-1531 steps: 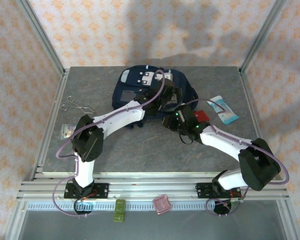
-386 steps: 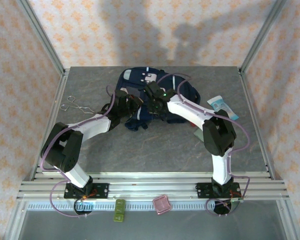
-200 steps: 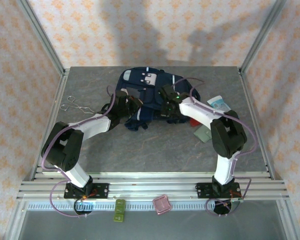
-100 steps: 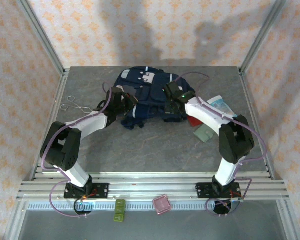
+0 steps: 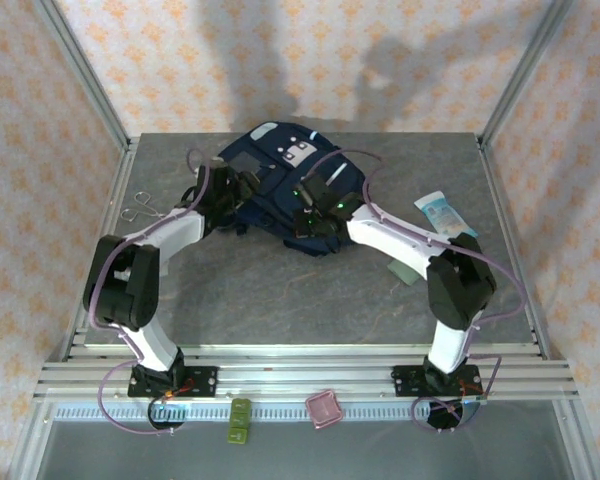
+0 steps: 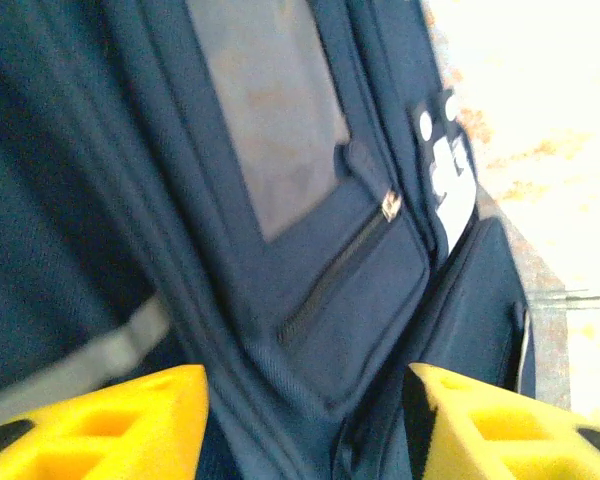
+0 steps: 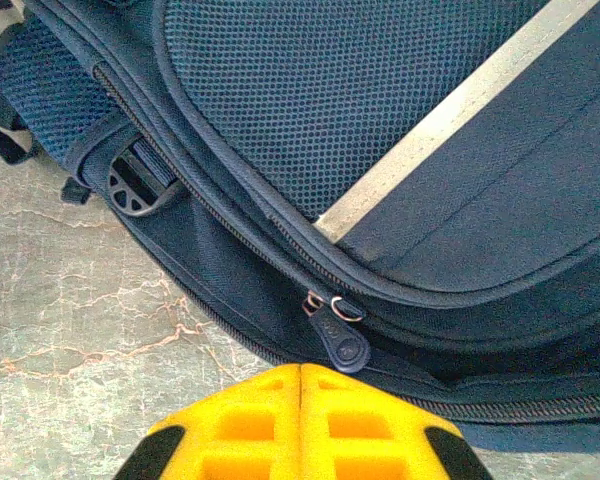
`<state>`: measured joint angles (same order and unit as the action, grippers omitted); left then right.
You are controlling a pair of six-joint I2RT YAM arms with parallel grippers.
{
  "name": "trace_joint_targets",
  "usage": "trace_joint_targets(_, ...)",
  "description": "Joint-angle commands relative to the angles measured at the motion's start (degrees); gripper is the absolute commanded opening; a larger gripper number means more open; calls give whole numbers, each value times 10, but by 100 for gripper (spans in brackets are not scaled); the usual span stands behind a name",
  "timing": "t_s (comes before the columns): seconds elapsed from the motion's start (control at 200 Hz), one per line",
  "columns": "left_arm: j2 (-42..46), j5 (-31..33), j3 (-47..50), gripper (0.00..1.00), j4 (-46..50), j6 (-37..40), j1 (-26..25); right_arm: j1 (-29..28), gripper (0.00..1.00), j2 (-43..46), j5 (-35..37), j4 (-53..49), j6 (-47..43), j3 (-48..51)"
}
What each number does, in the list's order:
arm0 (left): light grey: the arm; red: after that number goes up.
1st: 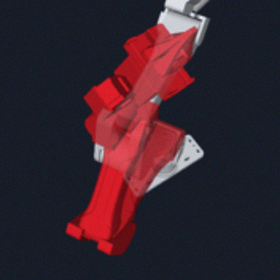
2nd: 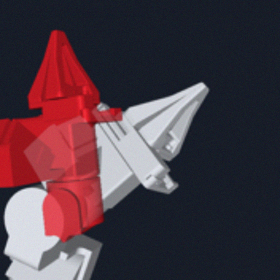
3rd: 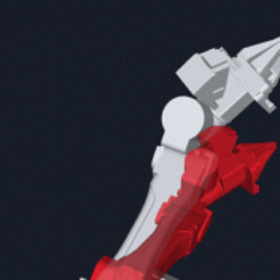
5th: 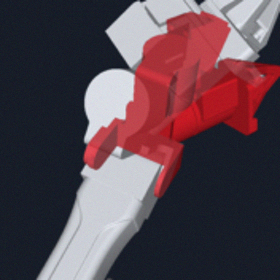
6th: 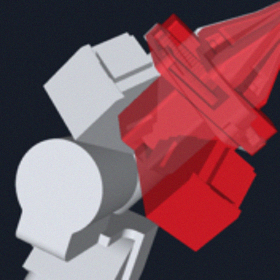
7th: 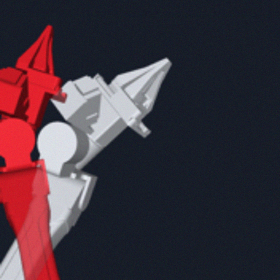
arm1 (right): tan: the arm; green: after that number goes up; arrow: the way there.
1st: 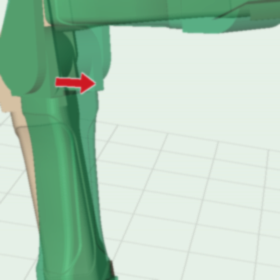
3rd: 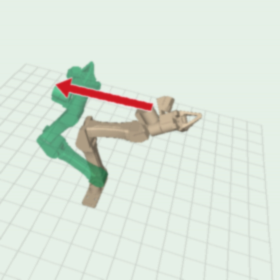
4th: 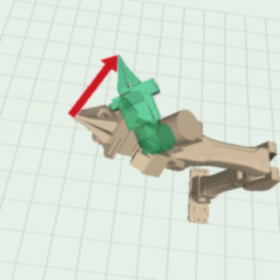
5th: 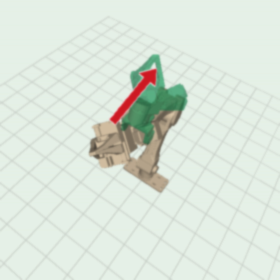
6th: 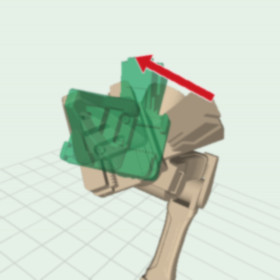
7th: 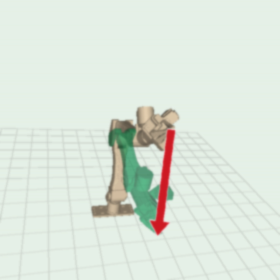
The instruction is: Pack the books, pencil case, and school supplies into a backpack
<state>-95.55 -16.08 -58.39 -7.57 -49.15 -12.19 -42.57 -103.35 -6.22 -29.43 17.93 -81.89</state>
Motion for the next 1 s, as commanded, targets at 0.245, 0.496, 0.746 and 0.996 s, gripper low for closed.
trace_joint_targets(0.245, 55, 20, 80, 67, -29, -18, -96, 4, 12, -18, 24, 36, 42, 22)
trace_joint_targets(0.496, -3, 53, 47, 72, -27, -27, -113, 6, 13, 1, 23, 57, 58, 52)
trace_joint_targets(0.746, -76, 45, -22, 57, -25, -36, -114, 7, 12, 7, 19, 81, 71, 91)
trace_joint_targets(0.996, -96, 31, -53, 43, -6, -41, -113, 21, 8, -25, 13, 126, 83, 137)
